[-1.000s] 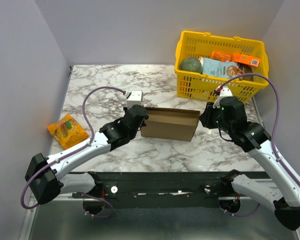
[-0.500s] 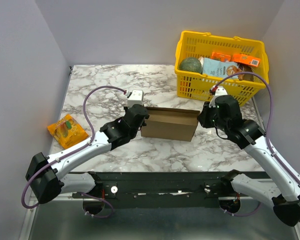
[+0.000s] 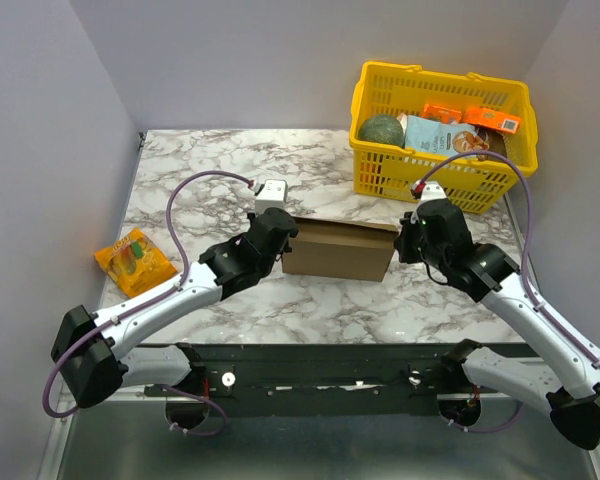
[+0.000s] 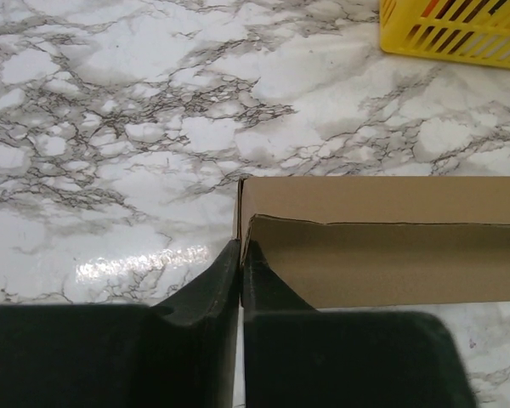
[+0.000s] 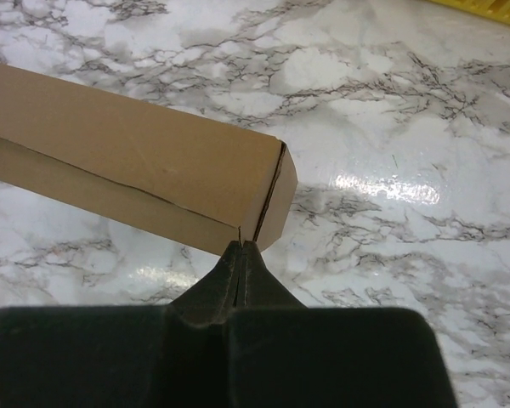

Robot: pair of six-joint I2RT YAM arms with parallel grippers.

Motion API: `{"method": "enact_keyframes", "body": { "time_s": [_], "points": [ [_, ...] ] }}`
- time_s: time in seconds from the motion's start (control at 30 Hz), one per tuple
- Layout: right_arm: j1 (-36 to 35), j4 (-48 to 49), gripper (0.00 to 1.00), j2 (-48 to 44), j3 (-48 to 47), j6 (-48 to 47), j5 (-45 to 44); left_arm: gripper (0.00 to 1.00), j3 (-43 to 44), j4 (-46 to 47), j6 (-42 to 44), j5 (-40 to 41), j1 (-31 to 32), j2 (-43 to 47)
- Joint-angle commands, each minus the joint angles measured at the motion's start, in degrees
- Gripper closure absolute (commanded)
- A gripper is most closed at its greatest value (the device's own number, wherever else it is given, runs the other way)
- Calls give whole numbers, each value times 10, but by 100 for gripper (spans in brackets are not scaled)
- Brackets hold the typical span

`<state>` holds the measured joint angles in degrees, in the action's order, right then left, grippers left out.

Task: Fold the paper box

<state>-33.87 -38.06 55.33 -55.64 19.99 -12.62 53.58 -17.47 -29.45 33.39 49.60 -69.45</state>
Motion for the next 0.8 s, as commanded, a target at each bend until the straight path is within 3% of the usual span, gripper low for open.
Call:
{"method": "enact_keyframes", "body": {
  "time_s": [0.0,0.2,0.4,0.77],
  "points": [
    [-11,-4,99,0,32,19,-43,71,-33,-147,5,-55,-2,-6],
    [-13,0,99,-8,39,30,-68,41,-23,-143,29,-70,-1,24],
    [-14,0,99,-2,32,33,-72,22,-42,-136,67,-142,-2,77],
    [-14,-3,99,0,32,33,-71,4,-86,-131,82,-299,-4,228]
  ]
}}
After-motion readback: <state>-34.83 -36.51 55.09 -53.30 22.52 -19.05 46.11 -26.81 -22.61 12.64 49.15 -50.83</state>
